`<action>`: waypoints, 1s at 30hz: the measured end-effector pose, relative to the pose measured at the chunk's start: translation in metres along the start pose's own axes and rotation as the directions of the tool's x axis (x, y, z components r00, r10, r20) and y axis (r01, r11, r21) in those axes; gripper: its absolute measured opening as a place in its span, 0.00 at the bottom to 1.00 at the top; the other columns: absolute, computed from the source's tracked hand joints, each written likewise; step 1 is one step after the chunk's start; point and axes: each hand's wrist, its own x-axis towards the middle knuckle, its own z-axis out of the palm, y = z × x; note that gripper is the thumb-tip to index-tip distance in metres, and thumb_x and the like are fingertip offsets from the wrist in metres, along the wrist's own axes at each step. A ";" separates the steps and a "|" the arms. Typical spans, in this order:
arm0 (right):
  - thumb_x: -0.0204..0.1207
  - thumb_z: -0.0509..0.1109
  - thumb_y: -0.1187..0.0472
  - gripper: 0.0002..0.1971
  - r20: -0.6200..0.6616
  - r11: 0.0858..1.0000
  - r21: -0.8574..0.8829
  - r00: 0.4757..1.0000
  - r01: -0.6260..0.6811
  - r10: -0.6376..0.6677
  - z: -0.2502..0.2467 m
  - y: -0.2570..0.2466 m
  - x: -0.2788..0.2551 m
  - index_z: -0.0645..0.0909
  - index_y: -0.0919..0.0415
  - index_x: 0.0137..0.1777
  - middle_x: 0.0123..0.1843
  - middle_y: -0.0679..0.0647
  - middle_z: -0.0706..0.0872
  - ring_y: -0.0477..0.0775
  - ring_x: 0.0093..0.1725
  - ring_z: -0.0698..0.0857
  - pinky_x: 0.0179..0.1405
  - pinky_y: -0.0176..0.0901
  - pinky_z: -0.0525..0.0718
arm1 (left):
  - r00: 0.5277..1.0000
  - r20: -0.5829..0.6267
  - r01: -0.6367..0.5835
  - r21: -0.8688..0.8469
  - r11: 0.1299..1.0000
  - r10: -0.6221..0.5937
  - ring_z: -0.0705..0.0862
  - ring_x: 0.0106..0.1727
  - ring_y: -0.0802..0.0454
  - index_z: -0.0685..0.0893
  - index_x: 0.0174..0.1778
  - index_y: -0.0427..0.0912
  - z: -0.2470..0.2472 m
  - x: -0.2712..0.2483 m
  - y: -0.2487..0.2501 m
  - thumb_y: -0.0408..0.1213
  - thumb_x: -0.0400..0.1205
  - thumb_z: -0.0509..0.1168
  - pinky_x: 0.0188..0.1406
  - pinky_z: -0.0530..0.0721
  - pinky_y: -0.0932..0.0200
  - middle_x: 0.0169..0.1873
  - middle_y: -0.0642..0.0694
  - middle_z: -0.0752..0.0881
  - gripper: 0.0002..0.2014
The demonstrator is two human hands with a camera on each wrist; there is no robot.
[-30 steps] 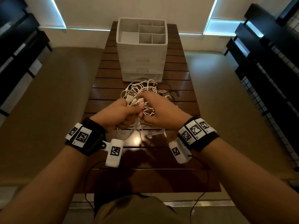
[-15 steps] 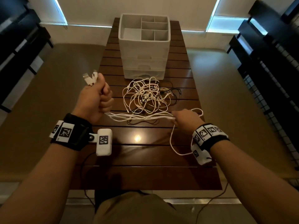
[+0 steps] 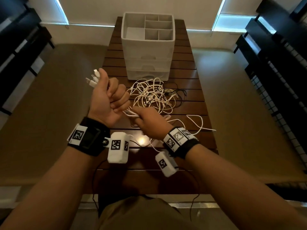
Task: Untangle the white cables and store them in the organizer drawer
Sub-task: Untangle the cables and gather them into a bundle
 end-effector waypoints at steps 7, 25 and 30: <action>0.87 0.65 0.48 0.13 -0.019 0.937 -0.349 1.000 0.002 -0.009 -0.015 0.038 -0.015 0.73 0.50 0.41 0.32 0.50 0.78 0.63 0.38 0.83 0.35 0.51 0.74 | 0.995 -0.095 0.048 0.108 0.993 -0.038 0.51 0.16 0.56 0.57 0.23 0.47 -0.015 -0.006 -0.010 0.61 0.94 0.43 0.15 0.48 0.63 0.18 0.51 0.55 0.33; 0.86 0.65 0.43 0.13 -0.045 0.814 -0.552 0.982 -0.178 0.184 -0.058 0.095 -0.037 0.84 0.49 0.45 0.34 0.47 0.79 0.59 0.43 0.86 0.40 0.46 0.73 | 0.778 -0.626 0.022 0.107 0.994 0.050 0.50 0.20 0.55 0.58 0.27 0.50 -0.120 -0.019 0.028 0.62 0.93 0.46 0.15 0.51 0.62 0.20 0.53 0.54 0.29; 0.87 0.64 0.41 0.19 -0.200 0.763 -0.559 0.946 -0.325 0.256 -0.065 0.100 -0.035 0.82 0.50 0.38 0.32 0.47 0.78 0.59 0.40 0.86 0.38 0.46 0.76 | 0.726 -0.678 0.139 0.311 0.940 0.116 0.51 0.21 0.54 0.60 0.26 0.51 -0.123 -0.025 0.019 0.62 0.92 0.50 0.20 0.48 0.62 0.21 0.52 0.56 0.30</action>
